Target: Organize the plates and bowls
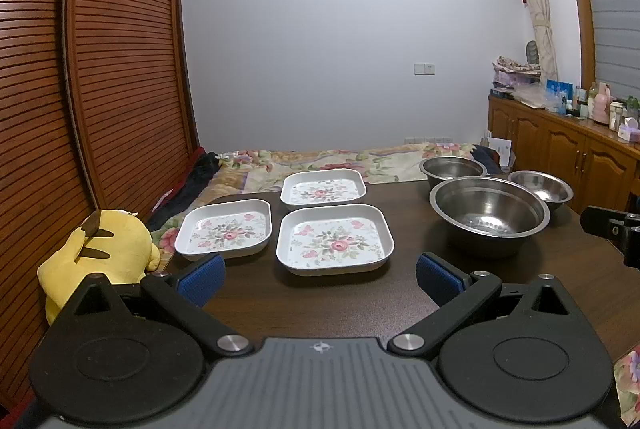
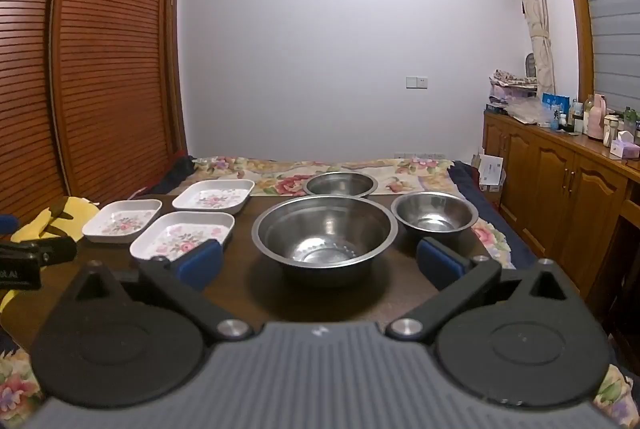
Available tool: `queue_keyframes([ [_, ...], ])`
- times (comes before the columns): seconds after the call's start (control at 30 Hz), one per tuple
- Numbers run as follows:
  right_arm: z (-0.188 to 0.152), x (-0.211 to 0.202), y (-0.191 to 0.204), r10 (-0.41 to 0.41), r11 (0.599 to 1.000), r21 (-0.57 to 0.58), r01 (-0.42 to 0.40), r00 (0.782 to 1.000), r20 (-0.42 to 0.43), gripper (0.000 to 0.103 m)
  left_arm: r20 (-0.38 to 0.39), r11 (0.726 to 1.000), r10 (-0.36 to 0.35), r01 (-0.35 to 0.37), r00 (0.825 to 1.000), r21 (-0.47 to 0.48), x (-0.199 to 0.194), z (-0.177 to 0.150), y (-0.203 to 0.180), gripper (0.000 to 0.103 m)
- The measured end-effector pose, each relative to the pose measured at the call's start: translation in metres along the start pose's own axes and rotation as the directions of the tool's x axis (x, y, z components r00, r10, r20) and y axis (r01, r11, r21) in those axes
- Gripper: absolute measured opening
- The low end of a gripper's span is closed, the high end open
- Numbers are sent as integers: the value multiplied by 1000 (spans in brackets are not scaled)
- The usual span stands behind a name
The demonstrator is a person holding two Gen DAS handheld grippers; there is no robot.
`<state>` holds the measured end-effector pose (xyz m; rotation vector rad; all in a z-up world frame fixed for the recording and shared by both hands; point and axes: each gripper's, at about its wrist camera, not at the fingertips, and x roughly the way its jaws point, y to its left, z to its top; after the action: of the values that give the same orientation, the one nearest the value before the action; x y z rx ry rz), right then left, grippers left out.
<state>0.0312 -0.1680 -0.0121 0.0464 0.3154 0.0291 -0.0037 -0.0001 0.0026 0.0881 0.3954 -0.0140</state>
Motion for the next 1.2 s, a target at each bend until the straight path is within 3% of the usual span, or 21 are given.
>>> queue_keyframes([
  [1.2, 0, -1, -1, 4, 1000, 6, -4, 1000, -1, 103, 3, 1000, -2, 2, 1000, 7, -1, -1, 0, 103],
])
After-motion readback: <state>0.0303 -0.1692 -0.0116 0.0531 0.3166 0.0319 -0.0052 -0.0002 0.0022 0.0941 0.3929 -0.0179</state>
